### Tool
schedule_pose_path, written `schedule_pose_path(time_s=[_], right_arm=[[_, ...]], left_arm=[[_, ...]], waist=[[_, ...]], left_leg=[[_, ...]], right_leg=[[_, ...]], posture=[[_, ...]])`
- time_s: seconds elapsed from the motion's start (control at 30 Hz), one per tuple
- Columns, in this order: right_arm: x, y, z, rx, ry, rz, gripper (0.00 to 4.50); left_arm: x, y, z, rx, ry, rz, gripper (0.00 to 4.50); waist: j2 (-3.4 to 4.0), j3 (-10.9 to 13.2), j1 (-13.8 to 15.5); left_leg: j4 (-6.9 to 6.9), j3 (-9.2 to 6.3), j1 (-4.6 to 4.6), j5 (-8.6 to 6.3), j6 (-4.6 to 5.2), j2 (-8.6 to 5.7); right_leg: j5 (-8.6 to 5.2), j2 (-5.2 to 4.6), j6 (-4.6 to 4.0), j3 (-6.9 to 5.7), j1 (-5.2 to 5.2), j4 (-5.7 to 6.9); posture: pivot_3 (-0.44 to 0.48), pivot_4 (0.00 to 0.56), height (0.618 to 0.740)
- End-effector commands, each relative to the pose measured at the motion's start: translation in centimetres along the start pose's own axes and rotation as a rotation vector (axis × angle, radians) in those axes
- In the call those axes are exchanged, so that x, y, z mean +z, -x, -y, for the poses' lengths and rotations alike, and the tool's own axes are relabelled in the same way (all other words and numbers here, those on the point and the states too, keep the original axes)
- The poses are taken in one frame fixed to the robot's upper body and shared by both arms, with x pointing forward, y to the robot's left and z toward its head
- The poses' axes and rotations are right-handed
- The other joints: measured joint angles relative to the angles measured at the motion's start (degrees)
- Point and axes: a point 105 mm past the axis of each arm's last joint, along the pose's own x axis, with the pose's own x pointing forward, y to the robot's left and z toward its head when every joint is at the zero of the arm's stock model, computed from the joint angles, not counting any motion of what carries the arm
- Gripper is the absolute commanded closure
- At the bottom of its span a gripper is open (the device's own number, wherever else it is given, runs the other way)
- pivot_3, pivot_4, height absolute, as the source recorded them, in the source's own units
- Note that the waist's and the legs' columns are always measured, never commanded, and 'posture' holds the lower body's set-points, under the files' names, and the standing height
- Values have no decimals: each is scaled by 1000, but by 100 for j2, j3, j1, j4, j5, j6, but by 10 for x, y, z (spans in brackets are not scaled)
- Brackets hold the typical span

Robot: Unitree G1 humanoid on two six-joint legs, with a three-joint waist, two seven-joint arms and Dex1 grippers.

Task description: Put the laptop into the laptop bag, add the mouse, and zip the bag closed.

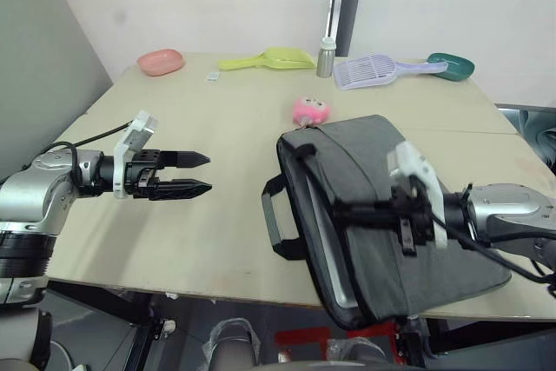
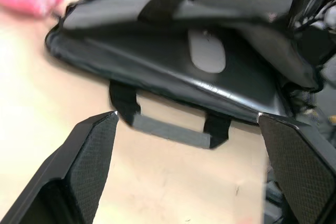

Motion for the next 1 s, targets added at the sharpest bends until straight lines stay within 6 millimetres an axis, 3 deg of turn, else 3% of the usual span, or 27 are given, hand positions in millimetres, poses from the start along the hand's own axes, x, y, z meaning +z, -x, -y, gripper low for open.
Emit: schedule_pose_path(time_s=[0.03, 0.23, 0.4, 0.63, 0.8, 0.9, 1.0], right_arm=[[-15, 9, 0, 67, 115, -140, 4500], [-24, 21, 17, 79, 238, -269, 4500], [-22, 19, 29, 48, 271, -265, 4500], [-9, 32, 20, 53, 72, -157, 2207], [7, 72, 13, -75, -74, -11, 381], [11, 94, 7, -183, -132, 65, 62], [-7, 118, -3, -333, -246, 92, 62]], left_arm=[[9, 7, 8, -26, -37, -6, 44], [4, 8, 12, -43, -26, -29, 44], [-2, 6, 10, -39, -22, -56, 44], [2, -9, -2, -26, -17, -39, 0], [10, -7, -6, -30, 1, -32, 0], [14, -9, -10, -29, 15, -21, 0], [15, -10, -17, -26, 38, -10, 0]], waist=[[1, 0, 3], [-1, 0, -35], [-2, -1, -93], [-1, -1, -77], [-1, -1, -55], [-1, -3, -21], [-1, -3, 35]], left_leg=[[1, 1, 1, -14, 25, 0], [10, 2, 1, -15, 30, 0], [20, 3, 1, -16, 37, 1], [54, 2, 1, -14, 48, 1], [54, 4, 2, -14, 50, 1], [56, 5, 5, -14, 52, 1], [54, 8, 9, -14, 53, 0]], right_leg=[[0, -1, 0, 2, -1, 1], [0, -2, 0, 3, 0, 8], [1, -2, -2, 5, 0, 14], [1, -6, -7, 8, 0, 50], [0, -7, -11, 11, -2, 54], [-1, -8, -13, 13, -1, 56], [-4, -8, -17, 15, 0, 56]], posture=[[0, 150, 740], [0, 150, 740], [0, 150, 740], [0, 150, 740], [0, 150, 740], [0, 150, 740], [0, 150, 740]])
